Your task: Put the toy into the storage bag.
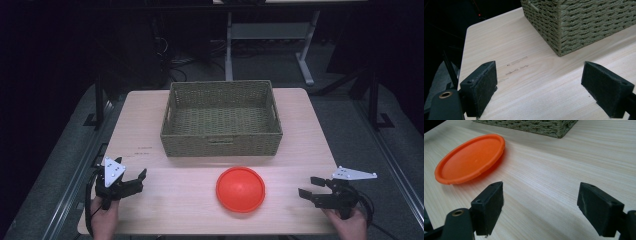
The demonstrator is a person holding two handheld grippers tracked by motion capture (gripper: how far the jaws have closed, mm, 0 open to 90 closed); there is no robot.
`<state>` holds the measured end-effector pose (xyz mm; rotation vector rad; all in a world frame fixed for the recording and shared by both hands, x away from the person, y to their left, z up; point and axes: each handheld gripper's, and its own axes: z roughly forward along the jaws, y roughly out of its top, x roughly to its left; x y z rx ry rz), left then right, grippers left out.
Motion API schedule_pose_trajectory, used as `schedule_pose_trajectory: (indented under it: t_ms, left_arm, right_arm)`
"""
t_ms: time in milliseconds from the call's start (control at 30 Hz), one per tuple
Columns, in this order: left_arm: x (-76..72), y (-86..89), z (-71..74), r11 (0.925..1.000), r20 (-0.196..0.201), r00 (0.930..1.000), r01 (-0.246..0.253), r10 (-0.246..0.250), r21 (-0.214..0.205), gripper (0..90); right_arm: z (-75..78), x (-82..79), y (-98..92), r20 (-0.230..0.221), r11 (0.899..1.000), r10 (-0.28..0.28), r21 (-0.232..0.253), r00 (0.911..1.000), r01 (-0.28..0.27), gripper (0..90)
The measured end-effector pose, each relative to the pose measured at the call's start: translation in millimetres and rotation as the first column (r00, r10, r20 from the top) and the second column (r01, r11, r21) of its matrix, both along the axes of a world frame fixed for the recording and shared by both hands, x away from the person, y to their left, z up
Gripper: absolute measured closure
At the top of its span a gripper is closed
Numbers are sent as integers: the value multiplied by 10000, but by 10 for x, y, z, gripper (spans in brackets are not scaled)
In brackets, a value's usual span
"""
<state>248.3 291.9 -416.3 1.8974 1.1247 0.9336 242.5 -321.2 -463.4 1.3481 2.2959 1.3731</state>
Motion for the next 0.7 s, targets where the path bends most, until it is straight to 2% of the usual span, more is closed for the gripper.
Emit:
schedule_pose_trajectory:
  t_ms: [167, 300, 433, 700]
  left_arm:
    - [-3, 2, -1, 10000, -26, 10000, 35, -35, 4, 129]
    - [-8, 2, 13, 9999, 50, 10000, 56, -55, -163, 129]
    - [-2, 2, 5, 10000, -26, 10000, 76, -76, -11, 128]
    - [-8, 22, 5, 10000, 9, 10000, 48, -48, 3, 129]
  right_arm:
    - [6, 0, 5, 42, 9999, 106, 52, 9999, -106, 196]
    - [35, -26, 39, 104, 9998, 160, 73, 9998, -161, 184]
    - [56, -10, 100, 24, 9995, 321, 53, 9995, -322, 178]
    - [70, 8, 234, -44, 9960, 882, -149, 9961, -883, 181]
